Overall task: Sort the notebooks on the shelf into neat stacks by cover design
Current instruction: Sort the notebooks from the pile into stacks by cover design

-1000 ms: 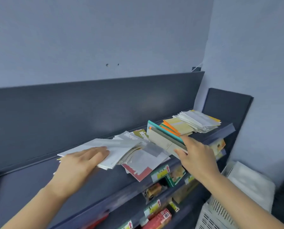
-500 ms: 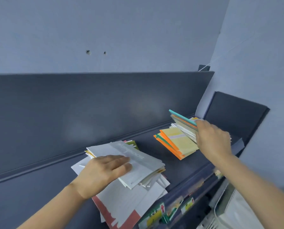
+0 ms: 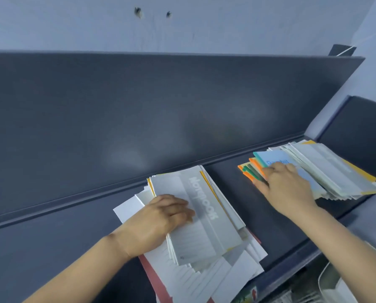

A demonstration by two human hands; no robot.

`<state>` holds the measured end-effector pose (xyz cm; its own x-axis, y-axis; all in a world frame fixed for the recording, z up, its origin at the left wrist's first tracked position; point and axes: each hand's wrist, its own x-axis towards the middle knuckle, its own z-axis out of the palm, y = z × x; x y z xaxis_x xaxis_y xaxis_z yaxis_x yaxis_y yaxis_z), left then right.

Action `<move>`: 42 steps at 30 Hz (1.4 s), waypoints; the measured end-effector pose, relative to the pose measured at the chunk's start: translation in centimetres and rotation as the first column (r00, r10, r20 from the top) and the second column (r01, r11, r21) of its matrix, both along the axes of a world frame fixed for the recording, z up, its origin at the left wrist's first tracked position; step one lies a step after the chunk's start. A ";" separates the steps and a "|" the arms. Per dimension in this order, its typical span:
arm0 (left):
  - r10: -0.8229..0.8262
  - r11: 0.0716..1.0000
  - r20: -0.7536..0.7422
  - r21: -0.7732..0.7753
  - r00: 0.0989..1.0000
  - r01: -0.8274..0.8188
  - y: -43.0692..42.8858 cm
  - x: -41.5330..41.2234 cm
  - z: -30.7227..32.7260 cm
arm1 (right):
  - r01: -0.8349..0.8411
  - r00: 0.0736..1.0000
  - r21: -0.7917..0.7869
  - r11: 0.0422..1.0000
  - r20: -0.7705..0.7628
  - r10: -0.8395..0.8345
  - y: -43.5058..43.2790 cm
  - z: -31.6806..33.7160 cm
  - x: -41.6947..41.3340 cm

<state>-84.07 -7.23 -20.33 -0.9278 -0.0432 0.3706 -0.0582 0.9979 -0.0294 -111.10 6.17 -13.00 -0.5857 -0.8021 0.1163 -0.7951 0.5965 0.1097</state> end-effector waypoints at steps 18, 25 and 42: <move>0.698 -0.033 0.365 0.876 0.617 -0.481 6.4 -0.5 3.6 | -0.169 0.579 -0.133 0.977 0.788 0.208 -4.5 -4.7 4.1; 0.857 -0.299 0.369 0.925 0.361 -0.236 7.5 -2.3 4.0 | -0.111 0.354 -0.186 0.976 0.910 0.214 -3.8 -5.2 2.7; 0.800 0.130 -0.067 0.990 0.596 -0.063 8.2 -9.5 9.6 | 0.257 -0.043 -0.564 0.784 0.804 0.593 -2.1 1.5 -2.1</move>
<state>-93.57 0.95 -10.76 -0.2540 -0.9649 0.0666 -0.1207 0.1000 0.9876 -113.16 4.08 -11.50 -0.2935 -0.9551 -0.0399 0.0814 0.0166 -0.9965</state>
